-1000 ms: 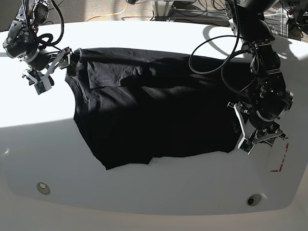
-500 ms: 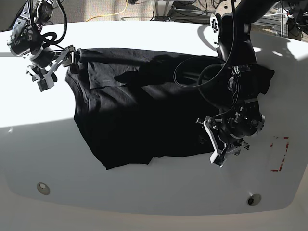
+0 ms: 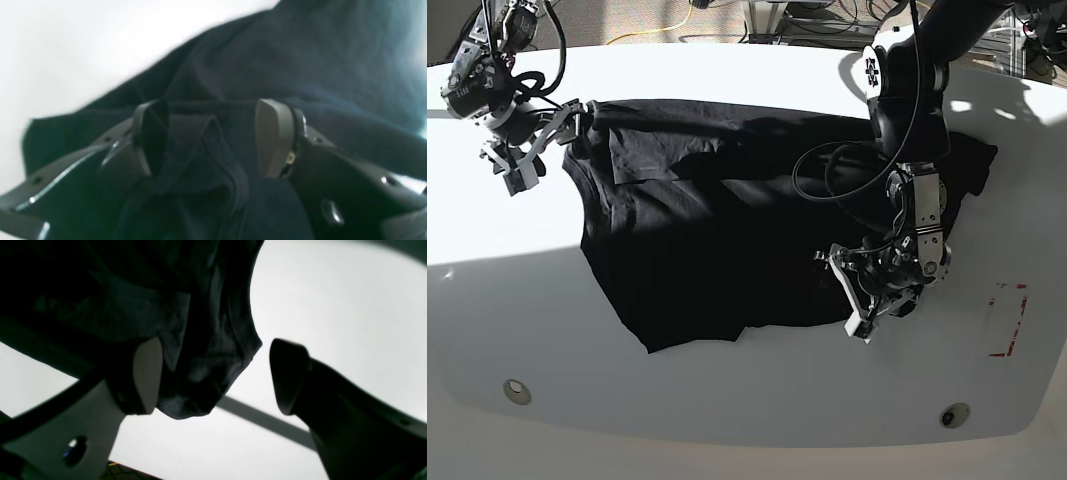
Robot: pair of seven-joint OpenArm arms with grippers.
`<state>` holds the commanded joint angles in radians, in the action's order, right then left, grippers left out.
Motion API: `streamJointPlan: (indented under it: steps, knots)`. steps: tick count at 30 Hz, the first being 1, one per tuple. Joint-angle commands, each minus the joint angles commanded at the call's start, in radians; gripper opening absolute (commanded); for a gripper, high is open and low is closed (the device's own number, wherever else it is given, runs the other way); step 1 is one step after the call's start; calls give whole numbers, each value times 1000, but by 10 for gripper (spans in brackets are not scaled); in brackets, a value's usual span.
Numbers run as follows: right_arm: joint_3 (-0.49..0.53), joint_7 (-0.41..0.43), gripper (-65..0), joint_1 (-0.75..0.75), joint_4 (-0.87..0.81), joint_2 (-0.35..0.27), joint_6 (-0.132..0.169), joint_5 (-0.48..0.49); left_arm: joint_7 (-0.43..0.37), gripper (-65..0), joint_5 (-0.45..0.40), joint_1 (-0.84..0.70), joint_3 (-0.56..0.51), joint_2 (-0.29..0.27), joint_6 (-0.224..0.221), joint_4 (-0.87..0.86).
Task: Layout the t-shirt on the table in an organized manner, then fold the t-shirt properly
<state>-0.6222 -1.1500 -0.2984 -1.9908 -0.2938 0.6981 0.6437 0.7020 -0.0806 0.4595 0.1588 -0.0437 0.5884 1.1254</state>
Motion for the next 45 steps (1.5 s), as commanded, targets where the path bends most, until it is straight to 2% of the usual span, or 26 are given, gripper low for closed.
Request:
streamJointPlan:
  steps: [5,8,12,19,24,32,34,40,45]
  knots:
    - [0,0,-168,2,2,0,0,0,-15,-261,-74,9,0,6,2,-12]
    - [5,0,-168,2,2,0,0,0,-15,-261,-97,12,0,31,3,-11]
    - [37,0,-168,2,2,0,0,0,-18,-261,-97,15,0,72,5,-11]
    - [69,0,-168,2,2,0,0,-2,-57,-261,-101,28,-2,106,6,-32]
    - [68,-2,-168,25,2,32,0,-2,-58,-261,-101,54,-2,109,8,-87]
    - [69,-3,-168,29,2,38,0,-2,-58,-275,-98,63,-5,101,9,-121]
    - [69,-3,-168,31,2,38,0,-2,-58,-329,-98,66,-28,101,9,-123]
    - [69,-3,-168,40,2,38,0,-2,-58,-644,-100,75,-66,103,6,-124]
    - [69,-3,-168,44,3,38,0,-2,-51,-650,-98,78,-64,103,6,-95]
